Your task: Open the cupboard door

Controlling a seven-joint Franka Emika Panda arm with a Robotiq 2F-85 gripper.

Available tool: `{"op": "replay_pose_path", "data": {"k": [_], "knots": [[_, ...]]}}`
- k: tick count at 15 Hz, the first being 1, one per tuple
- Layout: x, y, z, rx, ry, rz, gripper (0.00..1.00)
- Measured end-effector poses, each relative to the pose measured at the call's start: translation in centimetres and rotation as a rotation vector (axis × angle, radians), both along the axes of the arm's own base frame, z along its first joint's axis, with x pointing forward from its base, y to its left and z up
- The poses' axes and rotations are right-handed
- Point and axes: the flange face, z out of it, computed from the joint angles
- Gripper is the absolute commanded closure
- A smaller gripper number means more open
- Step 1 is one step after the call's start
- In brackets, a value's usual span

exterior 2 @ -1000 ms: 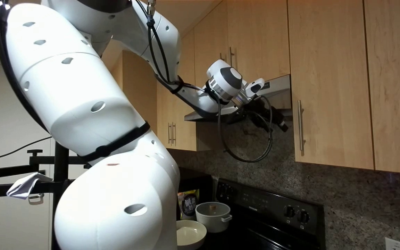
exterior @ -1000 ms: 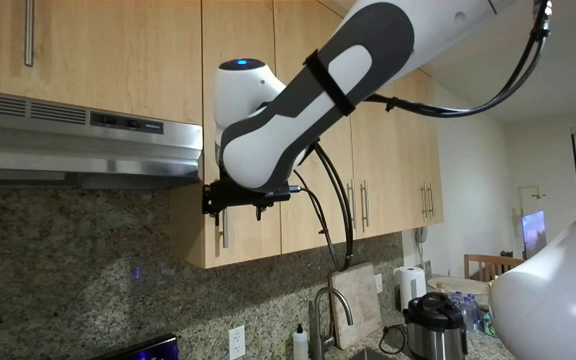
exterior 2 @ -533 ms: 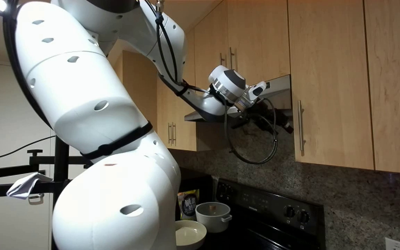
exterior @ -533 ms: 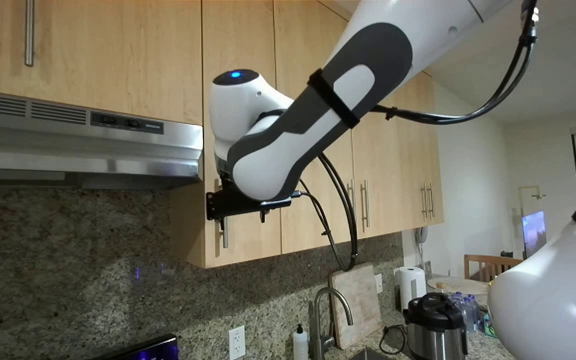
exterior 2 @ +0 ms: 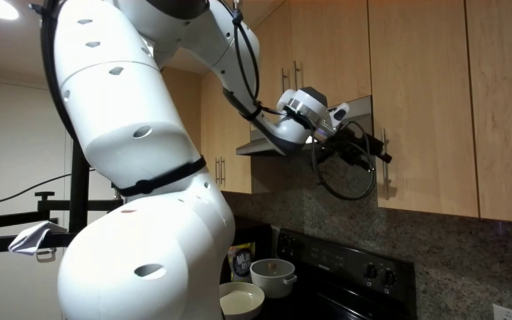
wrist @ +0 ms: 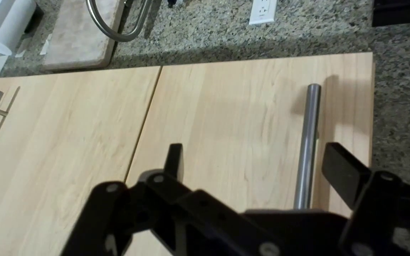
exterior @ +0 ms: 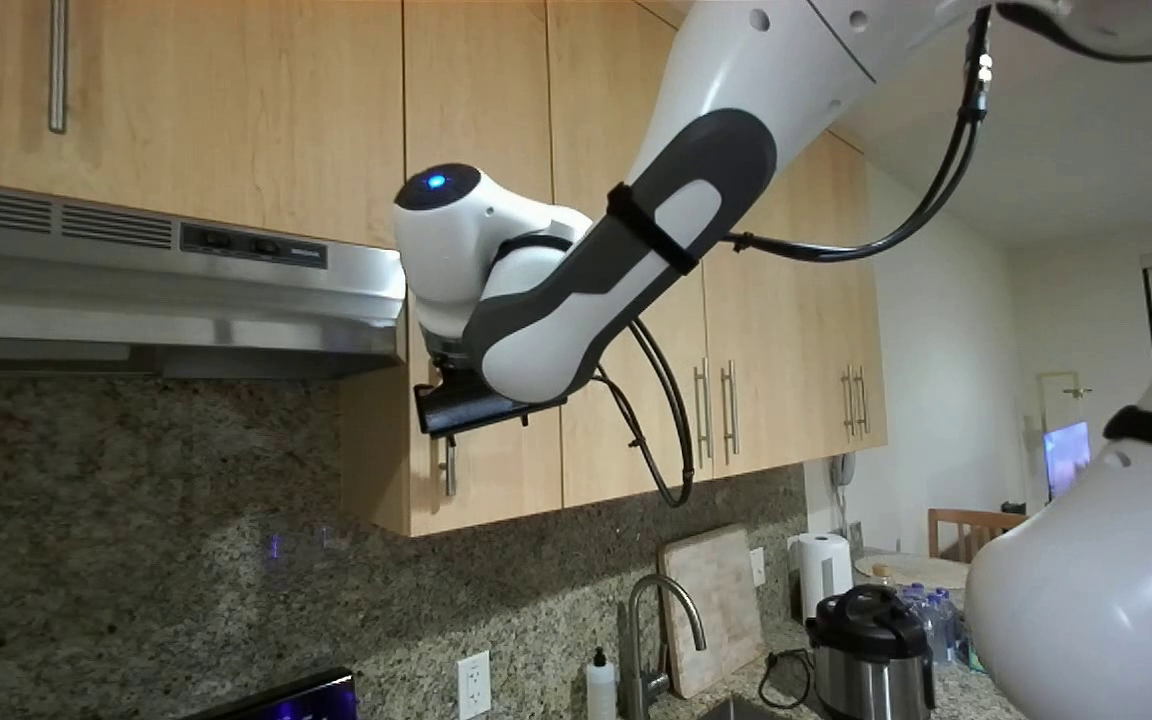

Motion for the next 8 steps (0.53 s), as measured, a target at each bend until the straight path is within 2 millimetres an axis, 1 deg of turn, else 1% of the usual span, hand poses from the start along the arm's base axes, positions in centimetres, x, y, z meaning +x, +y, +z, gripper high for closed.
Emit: {"op": "replay_pose_path", "data": {"k": [3, 8], "knots": [[1.9, -0.6, -0.5, -0.008, 0.017, -0.001, 0.00], [5.4, -0.4, -1.3, 0.029, 0.027, 0.033, 0.00]]}}
